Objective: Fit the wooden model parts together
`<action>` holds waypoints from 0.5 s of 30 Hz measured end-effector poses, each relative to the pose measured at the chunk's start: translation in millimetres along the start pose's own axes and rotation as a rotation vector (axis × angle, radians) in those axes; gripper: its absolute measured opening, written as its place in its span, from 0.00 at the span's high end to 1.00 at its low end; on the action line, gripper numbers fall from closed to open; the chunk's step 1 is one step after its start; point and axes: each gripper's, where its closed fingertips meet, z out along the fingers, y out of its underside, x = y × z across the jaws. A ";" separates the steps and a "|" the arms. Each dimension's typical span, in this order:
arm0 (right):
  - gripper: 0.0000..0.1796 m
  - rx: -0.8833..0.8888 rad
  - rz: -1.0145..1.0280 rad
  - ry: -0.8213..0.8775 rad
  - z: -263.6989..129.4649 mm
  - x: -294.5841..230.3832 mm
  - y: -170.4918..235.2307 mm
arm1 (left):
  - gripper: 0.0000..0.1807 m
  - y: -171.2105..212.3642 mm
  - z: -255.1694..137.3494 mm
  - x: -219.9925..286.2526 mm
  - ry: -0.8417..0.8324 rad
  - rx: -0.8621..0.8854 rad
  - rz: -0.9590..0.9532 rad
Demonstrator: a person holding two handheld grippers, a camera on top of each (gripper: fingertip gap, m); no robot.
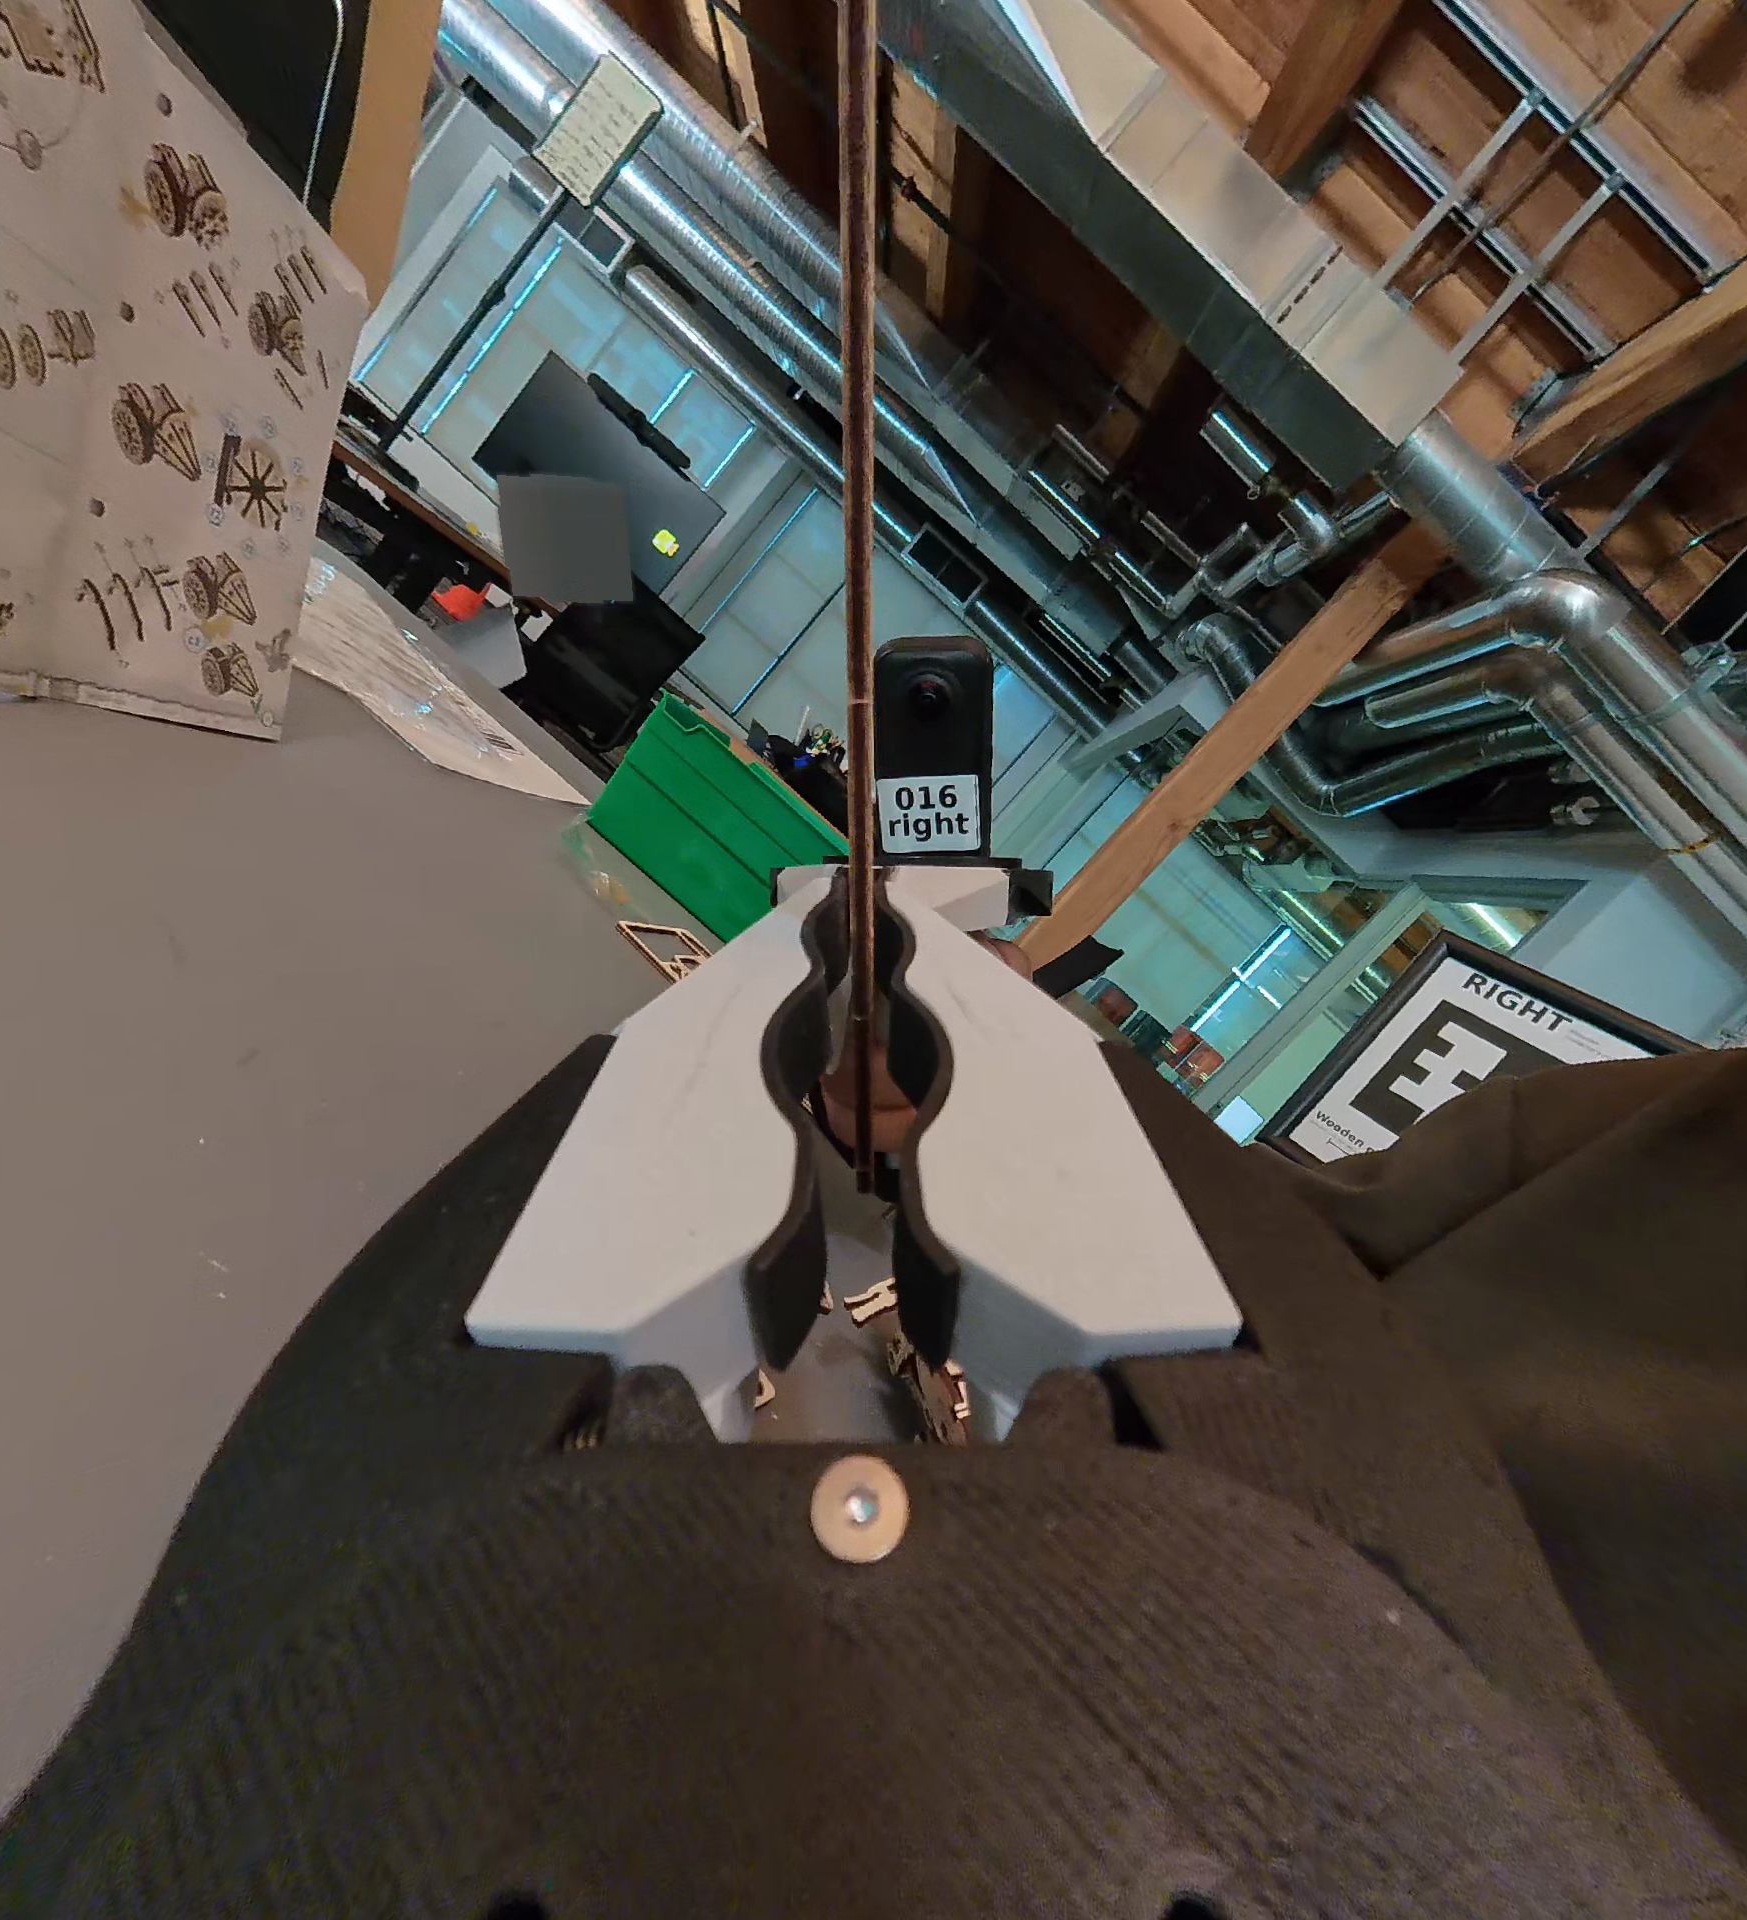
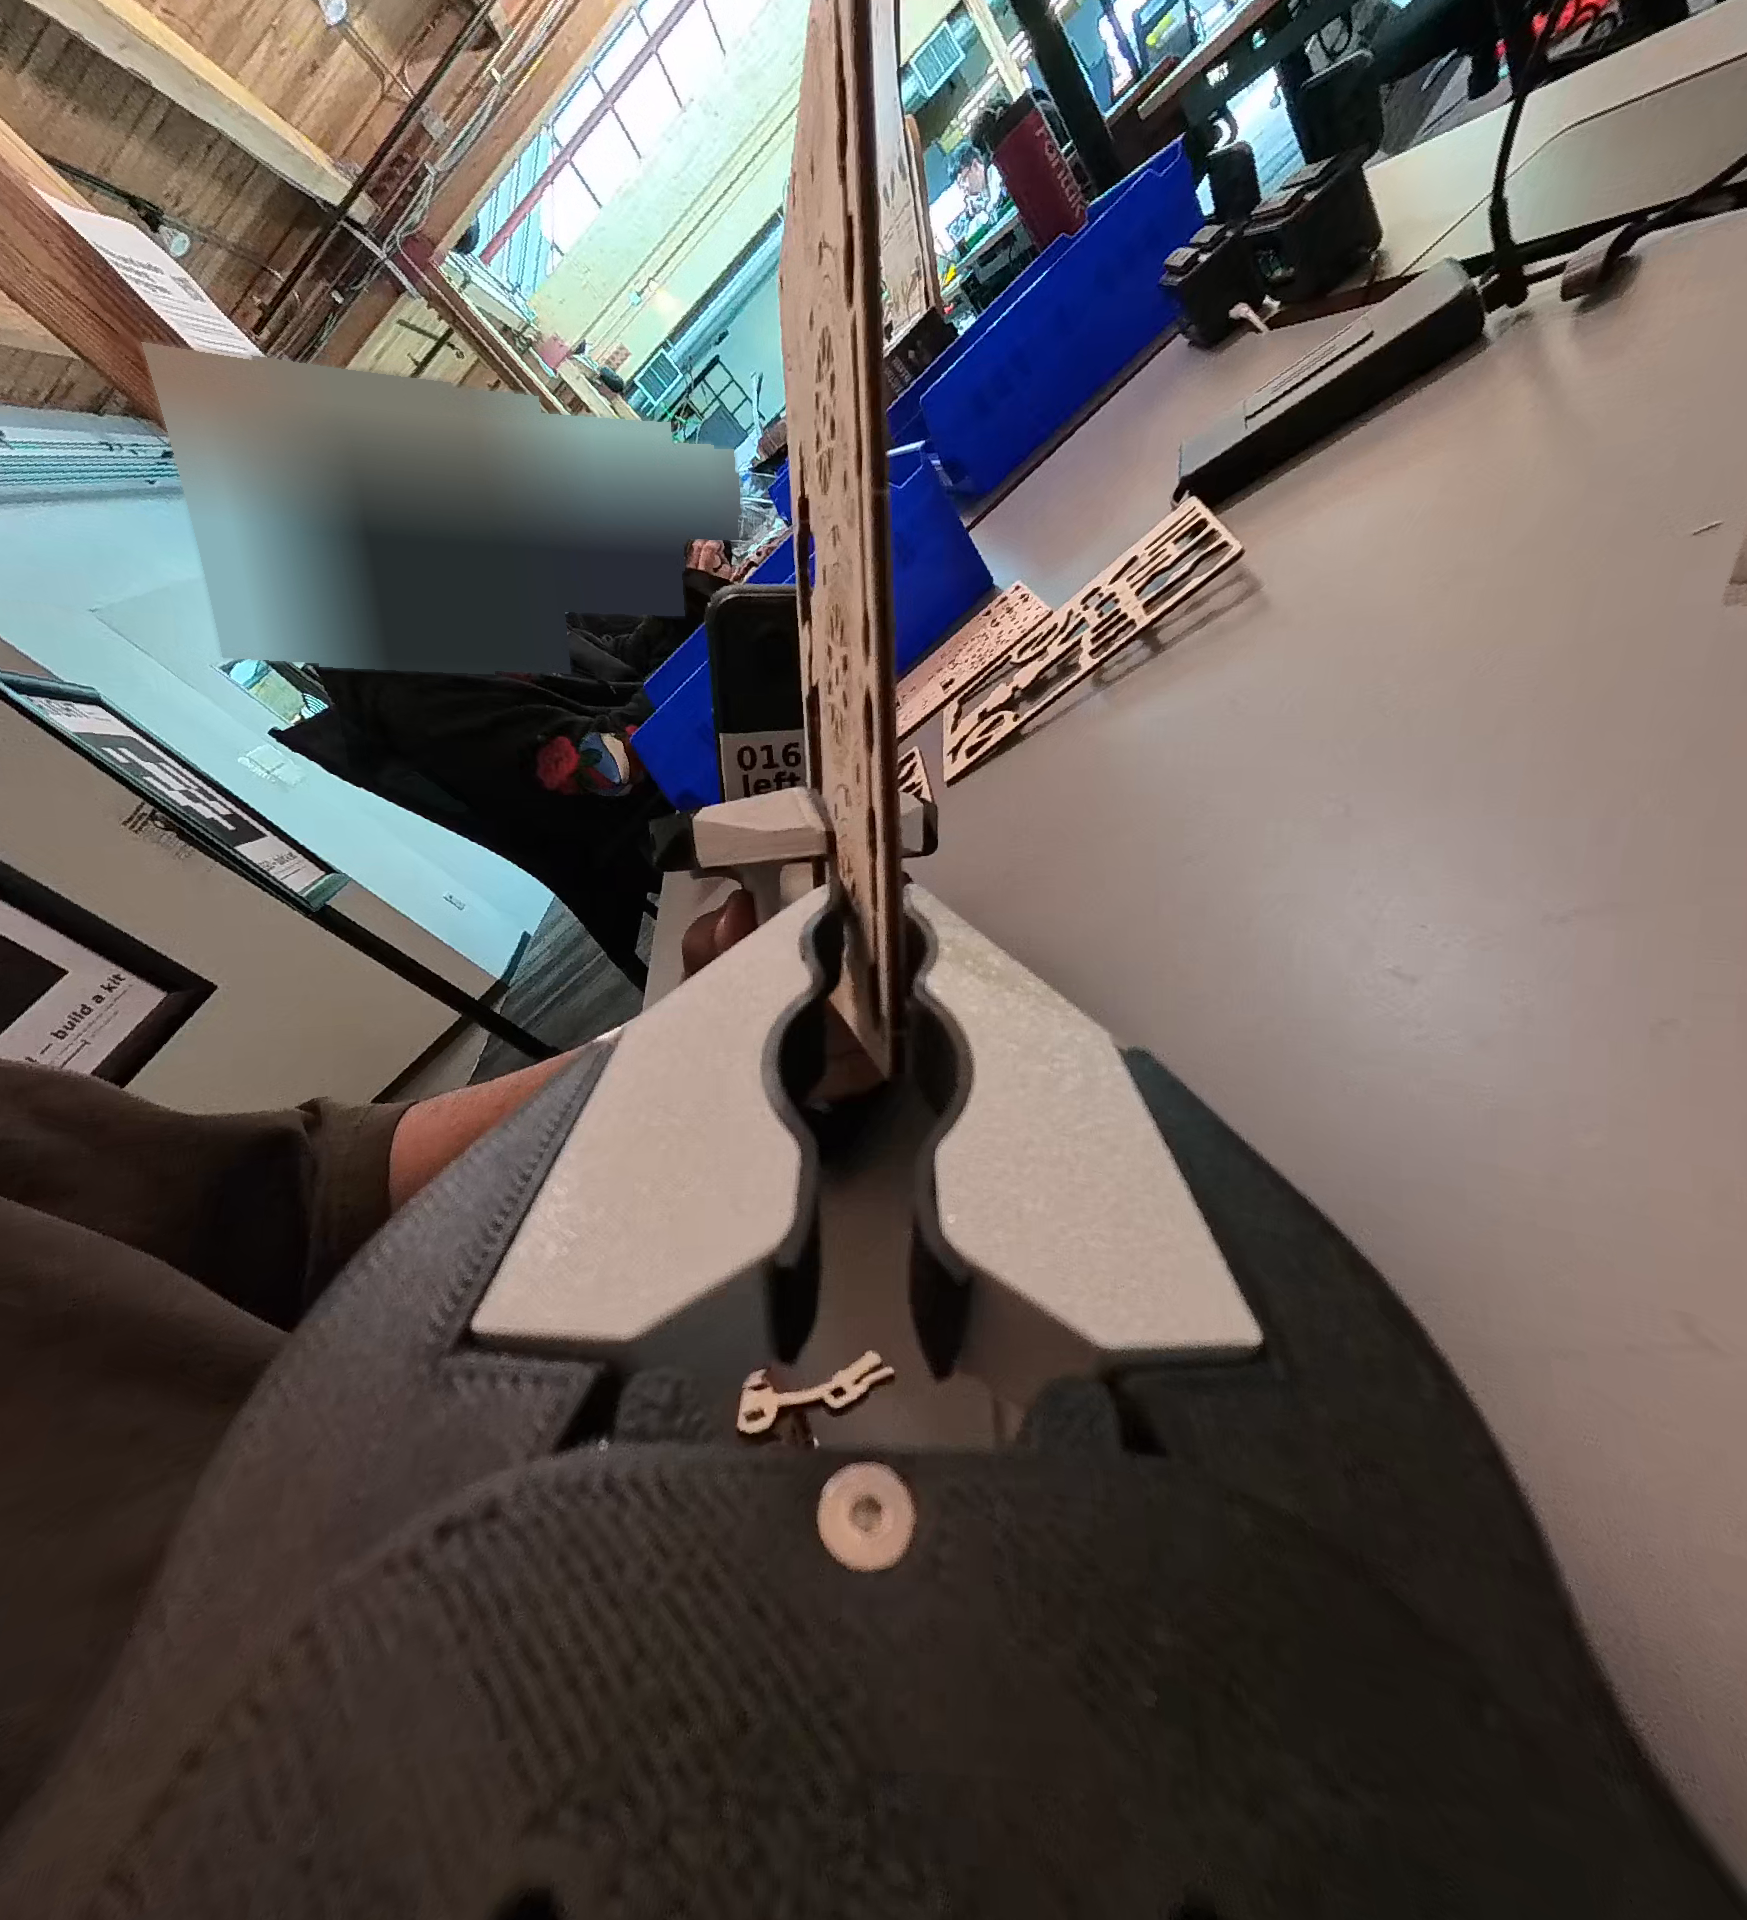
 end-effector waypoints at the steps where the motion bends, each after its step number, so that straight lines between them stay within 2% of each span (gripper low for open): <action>1: 0.96 0.000 -0.001 0.000 0.1 -0.1 -0.1 | 1.00 -0.1 0.0 -0.1 0.001 0.001 -0.001; 15: 0.96 -0.003 -0.002 0.000 0.7 -0.2 0.7 | 1.00 0.7 0.3 0.0 -0.001 -0.004 0.005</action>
